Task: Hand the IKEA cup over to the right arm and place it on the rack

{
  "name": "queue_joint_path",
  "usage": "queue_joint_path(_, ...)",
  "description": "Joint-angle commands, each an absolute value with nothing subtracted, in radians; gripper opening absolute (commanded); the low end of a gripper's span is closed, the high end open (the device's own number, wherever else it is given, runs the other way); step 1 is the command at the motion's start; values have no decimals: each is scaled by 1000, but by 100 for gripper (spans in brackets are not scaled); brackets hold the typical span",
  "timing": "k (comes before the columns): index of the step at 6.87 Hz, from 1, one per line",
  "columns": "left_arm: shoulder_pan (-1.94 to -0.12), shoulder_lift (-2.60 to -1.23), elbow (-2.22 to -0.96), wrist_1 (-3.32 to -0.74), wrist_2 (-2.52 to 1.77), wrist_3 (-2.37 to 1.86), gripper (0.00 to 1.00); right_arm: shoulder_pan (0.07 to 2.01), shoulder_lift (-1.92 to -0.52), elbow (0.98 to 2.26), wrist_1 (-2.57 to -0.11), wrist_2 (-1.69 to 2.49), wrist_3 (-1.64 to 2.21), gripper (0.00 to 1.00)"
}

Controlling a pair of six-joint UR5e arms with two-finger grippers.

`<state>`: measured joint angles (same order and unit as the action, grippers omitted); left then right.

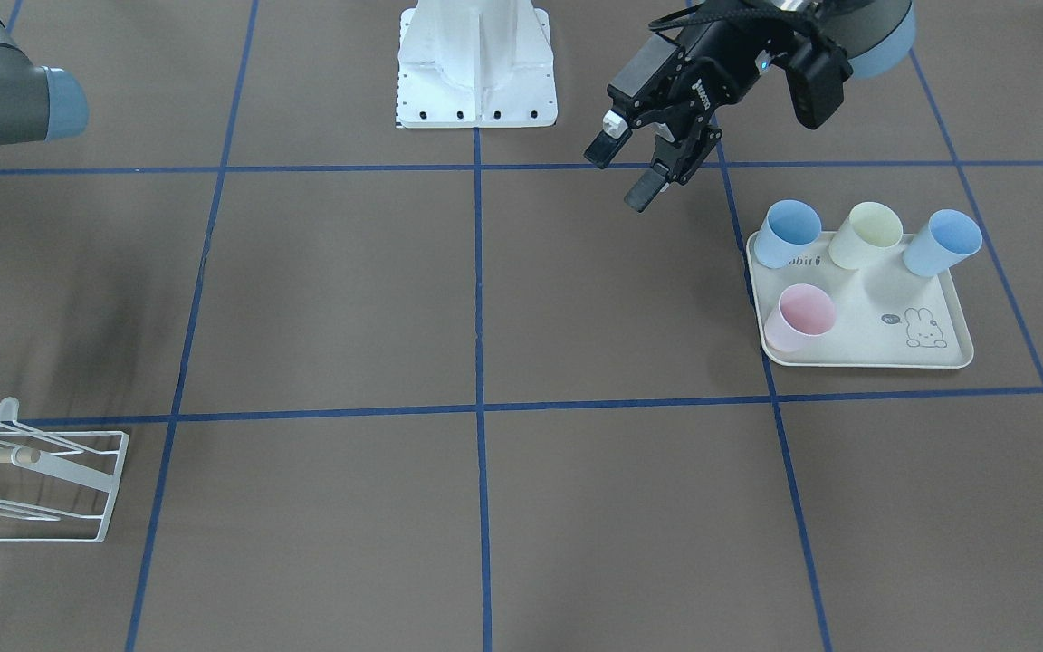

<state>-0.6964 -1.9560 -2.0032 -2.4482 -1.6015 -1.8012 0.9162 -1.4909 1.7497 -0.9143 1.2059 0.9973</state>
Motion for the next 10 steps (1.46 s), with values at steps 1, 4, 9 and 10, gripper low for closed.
queue_joint_path(1, -696, -1956, -2002, -2448, -1601, -1802, 100, 916, -1479, 1732, -913, 1206, 997, 0)
queue_joint_path(4, -695, -1956, -1999, -2448, -1601, -1802, 100, 916, -1491, 1730, -901, 1206, 997, 0)
queue_joint_path(9, -693, -1956, -1996, -2448, -1601, -1802, 100, 911, -1494, 1672, -815, 1192, 997, 0)
queue_joint_path(10, -693, -1956, -1994, -2450, -1601, -1802, 100, 911, -1494, 1663, -799, 1193, 997, 0)
